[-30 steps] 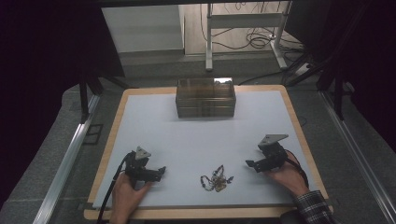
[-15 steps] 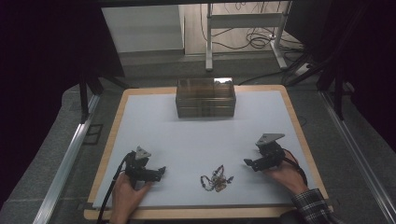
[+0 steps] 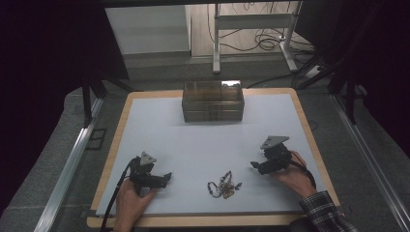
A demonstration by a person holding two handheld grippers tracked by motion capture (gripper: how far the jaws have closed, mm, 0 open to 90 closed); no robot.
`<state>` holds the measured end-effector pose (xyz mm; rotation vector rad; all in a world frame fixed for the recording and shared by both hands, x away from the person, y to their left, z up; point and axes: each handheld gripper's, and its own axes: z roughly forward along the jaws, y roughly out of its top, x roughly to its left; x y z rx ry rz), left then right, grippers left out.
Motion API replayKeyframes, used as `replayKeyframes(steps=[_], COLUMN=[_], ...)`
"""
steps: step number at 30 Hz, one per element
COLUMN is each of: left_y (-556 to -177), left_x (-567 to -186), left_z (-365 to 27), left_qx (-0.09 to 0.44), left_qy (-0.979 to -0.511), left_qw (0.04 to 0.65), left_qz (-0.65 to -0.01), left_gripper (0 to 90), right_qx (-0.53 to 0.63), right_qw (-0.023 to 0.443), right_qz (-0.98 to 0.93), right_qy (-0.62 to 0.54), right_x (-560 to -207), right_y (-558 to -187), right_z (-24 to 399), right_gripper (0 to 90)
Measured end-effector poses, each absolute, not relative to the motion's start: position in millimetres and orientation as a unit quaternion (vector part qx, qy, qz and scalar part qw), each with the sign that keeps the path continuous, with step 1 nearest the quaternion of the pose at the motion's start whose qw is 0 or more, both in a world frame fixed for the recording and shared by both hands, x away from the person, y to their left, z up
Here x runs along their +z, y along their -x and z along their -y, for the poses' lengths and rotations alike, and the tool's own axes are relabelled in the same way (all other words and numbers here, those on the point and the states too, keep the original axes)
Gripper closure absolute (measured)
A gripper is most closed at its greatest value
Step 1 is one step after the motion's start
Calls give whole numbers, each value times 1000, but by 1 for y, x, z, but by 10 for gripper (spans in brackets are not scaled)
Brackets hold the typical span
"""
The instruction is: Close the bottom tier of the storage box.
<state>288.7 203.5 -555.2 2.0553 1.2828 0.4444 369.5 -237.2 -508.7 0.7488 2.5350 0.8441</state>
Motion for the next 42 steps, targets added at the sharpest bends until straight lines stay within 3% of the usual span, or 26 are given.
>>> replayKeyframes(steps=[42], left_y=[-289], left_x=[-555], left_z=[-204], left_qx=[170], left_qy=[-787], left_qw=[333], left_qz=[-491], left_gripper=[0], right_qx=[272], right_qw=[229], right_qz=[-908], right_qy=[-224], right_x=[-503], right_y=[-388], right_z=[190], right_gripper=[275])
